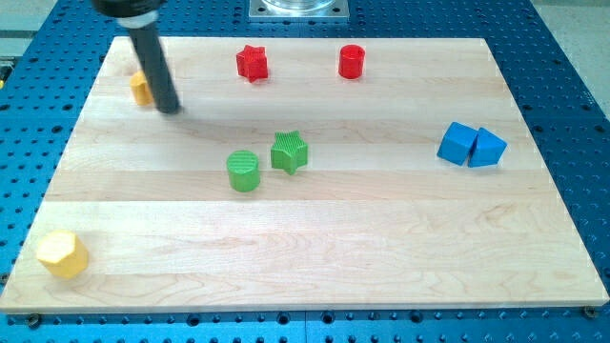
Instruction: Slide the heart towards the hexagon
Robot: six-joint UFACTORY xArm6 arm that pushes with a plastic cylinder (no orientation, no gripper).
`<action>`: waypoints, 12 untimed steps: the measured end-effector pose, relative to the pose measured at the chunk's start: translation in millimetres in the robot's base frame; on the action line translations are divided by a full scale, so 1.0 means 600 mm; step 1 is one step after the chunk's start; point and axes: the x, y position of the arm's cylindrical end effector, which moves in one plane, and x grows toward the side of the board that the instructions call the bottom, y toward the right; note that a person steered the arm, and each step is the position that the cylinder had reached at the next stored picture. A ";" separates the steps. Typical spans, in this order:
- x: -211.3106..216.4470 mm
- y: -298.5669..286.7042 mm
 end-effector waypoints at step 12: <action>0.231 -0.169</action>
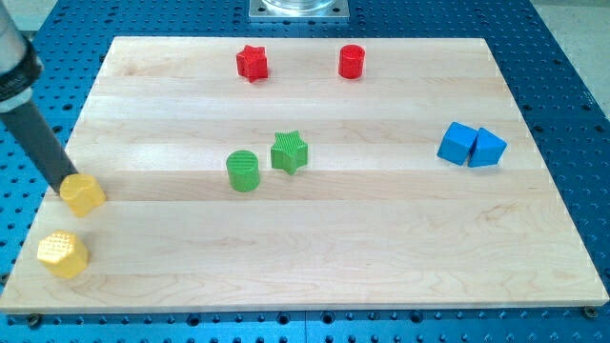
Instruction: Slide the heart towards the hexagon
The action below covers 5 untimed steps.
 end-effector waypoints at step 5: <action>0.002 -0.016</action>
